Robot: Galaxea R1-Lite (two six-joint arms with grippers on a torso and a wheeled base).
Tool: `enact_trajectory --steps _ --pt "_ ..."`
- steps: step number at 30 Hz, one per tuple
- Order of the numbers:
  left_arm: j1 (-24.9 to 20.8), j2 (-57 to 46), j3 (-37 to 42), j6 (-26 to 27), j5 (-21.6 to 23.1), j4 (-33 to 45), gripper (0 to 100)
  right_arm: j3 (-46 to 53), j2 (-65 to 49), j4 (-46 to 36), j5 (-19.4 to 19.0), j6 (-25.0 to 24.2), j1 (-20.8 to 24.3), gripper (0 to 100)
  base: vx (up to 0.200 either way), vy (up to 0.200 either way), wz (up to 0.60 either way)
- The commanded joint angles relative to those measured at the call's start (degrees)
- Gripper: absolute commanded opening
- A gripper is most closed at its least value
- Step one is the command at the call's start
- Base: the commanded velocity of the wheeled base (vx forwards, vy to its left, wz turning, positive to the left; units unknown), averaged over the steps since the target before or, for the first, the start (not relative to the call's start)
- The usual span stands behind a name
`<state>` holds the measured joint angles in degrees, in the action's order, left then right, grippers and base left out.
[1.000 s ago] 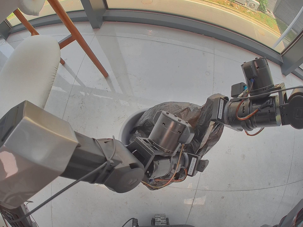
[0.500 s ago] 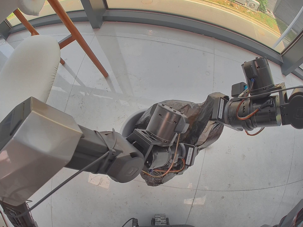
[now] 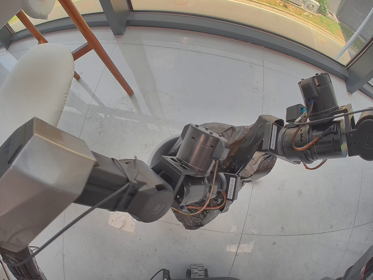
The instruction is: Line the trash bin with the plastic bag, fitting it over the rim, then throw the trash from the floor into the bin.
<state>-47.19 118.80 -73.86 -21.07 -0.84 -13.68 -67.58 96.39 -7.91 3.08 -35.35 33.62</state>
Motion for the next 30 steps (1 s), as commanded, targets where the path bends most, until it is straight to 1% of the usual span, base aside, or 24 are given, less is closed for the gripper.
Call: enact_trajectory --steps 1,2,3,5,8,11,12,14,15,16,17,19,21,22,24,26,29,30 --pt "1.40 -6.74 1.27 -1.00 1.37 0.41 0 0.70 -0.50 -1.32 -0.01 0.11 0.04 0 0.000 0.000 0.00" --pt "1.40 -6.74 1.27 -1.00 1.37 0.41 0 0.70 -0.50 -1.32 -0.01 0.11 0.04 0 0.000 0.000 0.00" --pt "1.84 -9.37 3.29 -1.70 2.34 0.85 0 0.70 -0.50 -2.99 -0.18 0.28 0.04 0 0.000 0.000 0.00" --pt "3.86 -12.45 5.48 -1.61 2.60 2.43 0 0.61 -0.41 -4.13 -0.45 0.46 0.04 0 0.000 0.000 0.00" --pt "5.62 -15.97 8.30 -1.61 3.92 4.10 0 0.17 -0.15 -4.57 -0.80 0.64 0.04 0 0.000 0.000 0.00" --pt "9.31 -19.74 11.99 -1.70 6.55 5.06 0 -0.18 0.20 -4.57 -0.89 0.90 0.57 0 0.000 0.000 0.00" --pt "9.66 -20.10 12.43 -1.70 7.08 5.24 0 -0.18 0.29 -4.57 -0.89 1.08 0.74 0 0.000 0.000 0.00" --pt "11.86 -22.03 14.36 -1.79 9.37 6.30 0 -0.53 0.90 -4.74 -1.15 3.45 0.92 0 0.000 0.000 0.00" --pt "12.65 -22.47 14.89 -1.96 9.89 6.65 0 -0.88 1.26 -5.45 -1.41 4.68 0.92 0 0.000 0.000 0.00" --pt "12.65 -22.47 14.89 -1.96 9.89 6.65 0 -0.88 1.26 -5.45 -1.41 4.68 0.92 0 0.000 0.000 0.00" --pt "14.14 -22.91 15.42 -3.28 11.39 6.73 0 -2.55 2.40 -8.70 -2.21 6.79 0.83 0 0.000 0.000 0.00" --pt "15.11 -22.91 14.98 -5.48 12.53 6.56 0 -5.10 3.72 -11.86 -3.35 7.40 0.74 0 0.000 0.000 0.00" --pt "15.37 -22.82 14.98 -7.06 13.67 6.21 0 -7.03 5.03 -13.27 -4.14 7.49 0.48 0 0.000 0.000 0.00" --pt "15.64 -22.73 14.89 -8.11 15.26 5.94 0 -9.32 6.62 -14.06 -4.93 7.49 0.30 0 0.000 0.000 0.00" --pt "16.34 -22.64 15.33 -8.20 15.96 5.50 0 -11.25 7.85 -14.24 -5.37 7.58 0.13 0 0.000 0.000 0.00" --pt "15.90 -23.08 15.59 -8.64 16.22 5.33 0 -12.84 8.55 -14.24 -5.81 7.67 0.22 0 0.000 0.000 0.00" --pt "13.97 -23.26 15.85 -9.34 16.66 5.42 0 -13.89 8.55 -14.50 -6.51 7.67 0.57 0 0.000 0.000 0.00" --pt "10.80 -23.00 16.03 -9.26 16.13 5.50 0 -14.24 8.73 -14.50 -6.69 7.67 0.74 0 0.000 0.000 0.00"
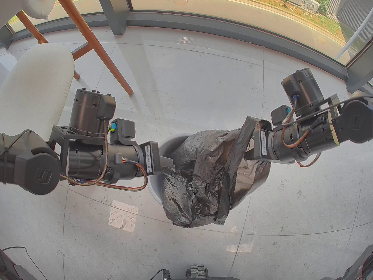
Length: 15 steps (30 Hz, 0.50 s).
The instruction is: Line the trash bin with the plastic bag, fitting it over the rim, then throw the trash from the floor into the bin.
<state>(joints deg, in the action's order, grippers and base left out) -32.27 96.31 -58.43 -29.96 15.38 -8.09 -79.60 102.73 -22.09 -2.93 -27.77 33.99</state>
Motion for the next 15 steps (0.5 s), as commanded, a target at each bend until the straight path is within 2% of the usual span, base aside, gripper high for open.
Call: enact_trajectory --steps 1,7,8,11,15 --pt "-4.56 -0.33 0.60 -0.36 -0.27 -0.08 0 -2.31 2.39 -0.32 -0.68 0.17 0.38 0 0.000 0.000 0.00" --pt "-9.66 3.01 0.25 0.26 -1.59 -0.26 0 -1.43 3.18 0.03 -0.15 -0.09 0.38 0 0.000 0.000 0.00" --pt "-10.09 3.45 0.33 0.43 -1.67 -0.26 100 -1.43 3.18 0.12 -0.15 -0.18 0.38 0 0.000 0.000 0.00" --pt "-12.82 5.47 0.25 1.22 -2.73 -0.34 100 -1.43 3.09 0.20 -0.15 -0.27 0.20 0 0.000 0.000 0.00" --pt "-13.96 9.87 -0.55 3.16 -4.84 -2.45 100 -1.61 3.00 0.29 -0.15 -0.35 0.20 0 0.000 0.000 0.00"
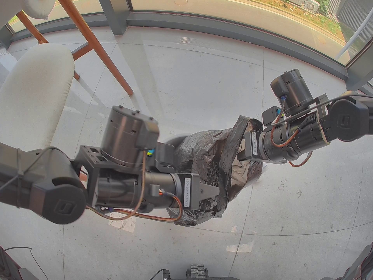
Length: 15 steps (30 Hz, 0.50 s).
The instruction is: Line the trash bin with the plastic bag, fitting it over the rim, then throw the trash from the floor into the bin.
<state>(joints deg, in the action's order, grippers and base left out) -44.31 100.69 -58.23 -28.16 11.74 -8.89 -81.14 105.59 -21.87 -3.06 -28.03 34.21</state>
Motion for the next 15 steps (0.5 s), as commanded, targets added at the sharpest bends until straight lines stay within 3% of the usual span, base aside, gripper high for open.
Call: enact_trajectory --steps 1,7,15 --pt "-1.92 6.71 -1.09 1.88 -1.19 -2.80 100 -0.16 0.05 0.07 -0.02 -0.10 -0.02 0 0.000 0.000 0.00" --pt "-1.74 13.48 -4.52 4.69 -2.16 -7.99 100 -0.07 -0.30 0.07 -0.02 -0.19 0.07 0 0.000 0.000 0.00" --pt "-0.69 16.99 -10.23 4.78 -5.85 -7.81 100 0.02 -0.57 0.07 -0.10 -0.27 -0.37 0 0.000 0.000 0.00"
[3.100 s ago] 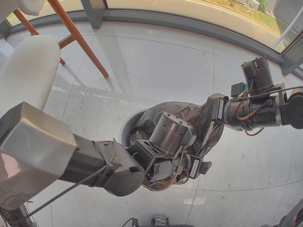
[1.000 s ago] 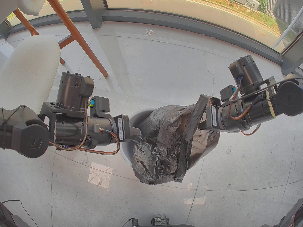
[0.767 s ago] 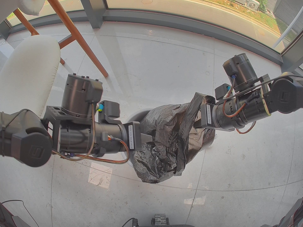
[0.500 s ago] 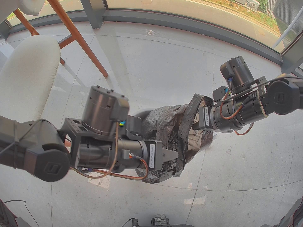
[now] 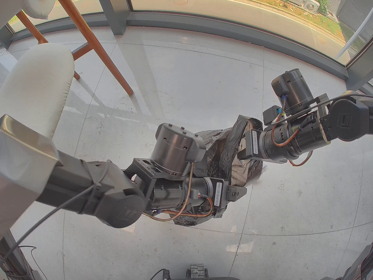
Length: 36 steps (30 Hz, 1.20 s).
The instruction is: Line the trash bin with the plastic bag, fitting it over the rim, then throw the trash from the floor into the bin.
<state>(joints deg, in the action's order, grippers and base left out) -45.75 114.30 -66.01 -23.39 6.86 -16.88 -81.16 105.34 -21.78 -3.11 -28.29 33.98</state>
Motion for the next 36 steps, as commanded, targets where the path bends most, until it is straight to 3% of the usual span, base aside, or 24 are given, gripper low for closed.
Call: enact_trajectory --steps 1,11,29,30,36 --pt "0.75 3.47 -2.72 -0.07 -1.24 0.18 100 0.04 -0.31 -0.01 -0.06 -0.01 -0.14 0 0.000 0.000 0.00" --pt "5.32 5.67 -6.76 -0.07 -1.41 0.10 100 -0.13 -0.84 -0.01 -0.14 -0.01 -0.14 0 0.000 0.000 0.00" --pt "3.92 8.66 -11.42 -0.51 -1.15 -0.25 100 0.39 -1.10 -0.10 -0.23 -0.36 -0.14 0 0.000 0.000 0.00" --pt "3.92 9.10 -11.42 -0.51 -1.15 -0.25 0 0.39 -1.10 -0.10 -0.23 -0.62 -0.14 0 0.000 0.000 0.00" --pt "3.92 9.54 -11.16 -0.69 -1.33 -0.25 0 0.39 -1.19 -0.19 -0.06 -1.68 -0.14 0 0.000 0.000 0.00"
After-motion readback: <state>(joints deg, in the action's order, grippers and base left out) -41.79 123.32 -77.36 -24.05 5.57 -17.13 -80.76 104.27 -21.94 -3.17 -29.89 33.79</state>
